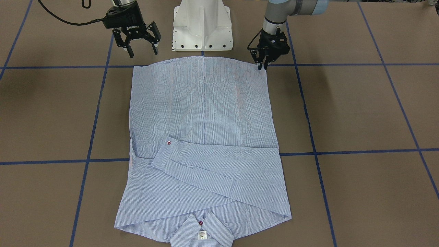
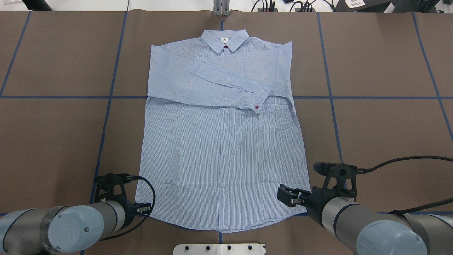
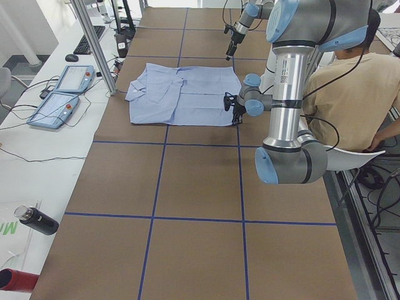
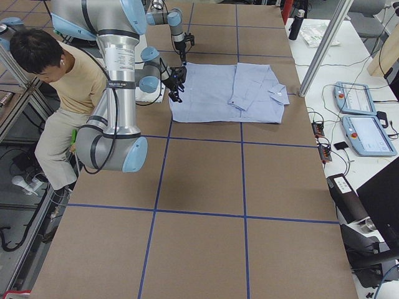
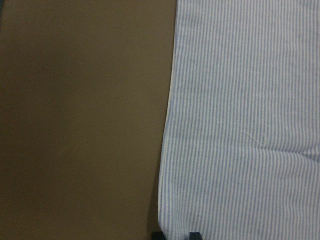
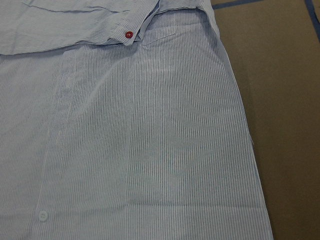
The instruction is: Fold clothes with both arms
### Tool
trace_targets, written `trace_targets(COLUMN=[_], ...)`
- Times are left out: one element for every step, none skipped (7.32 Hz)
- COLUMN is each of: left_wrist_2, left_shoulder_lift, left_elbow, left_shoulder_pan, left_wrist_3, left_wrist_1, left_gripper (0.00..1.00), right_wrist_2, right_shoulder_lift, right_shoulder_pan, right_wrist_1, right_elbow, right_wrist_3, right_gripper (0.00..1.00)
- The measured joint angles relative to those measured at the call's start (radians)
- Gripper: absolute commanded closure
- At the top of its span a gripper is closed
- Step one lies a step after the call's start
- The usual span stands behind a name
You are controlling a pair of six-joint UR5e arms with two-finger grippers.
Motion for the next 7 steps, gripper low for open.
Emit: trace_targets(left_wrist_2=[0.000, 0.000, 0.000, 0.001, 0.001, 0.002, 0.003], left_shoulder_lift=[0.001, 0.001, 0.000, -0.001, -0.001, -0.001, -0.001], left_elbow=[-0.001, -0.003, -0.005, -0.006, -0.007, -0.008, -0.009], left_shoulder_pan=[-0.001, -0.002, -0.002, -0.001, 0.000, 0.000, 0.001], left_wrist_3=[-0.001, -0.001, -0.001, -0.002, -0.002, -0.002, -0.002], left_wrist_1=[0.000, 0.000, 0.000, -0.001, -0.003, -0.004, -0.004], left_gripper=[1.00, 1.00, 1.00, 1.00, 1.00, 1.00, 1.00], right_wrist_2=[0.001, 0.002, 0.003, 0.002, -0.004, -0.021, -0.044], right_shoulder_lift=[-0.003, -0.017, -0.064, -0.153, -0.228, -0.266, -0.281], right_shoulder_pan=[0.000, -0.001, -0.005, -0.014, -0.022, -0.030, -0.040], right_wrist_1=[0.000, 0.013, 0.070, 0.183, 0.274, 0.316, 0.331], right_elbow=[0.000, 0.000, -0.002, -0.010, -0.026, -0.051, -0.082], right_wrist_3=[0.000, -0.001, -0.002, -0.005, -0.005, -0.003, 0.004], right_gripper=[0.00, 0.00, 0.00, 0.00, 0.01, 0.09, 0.16])
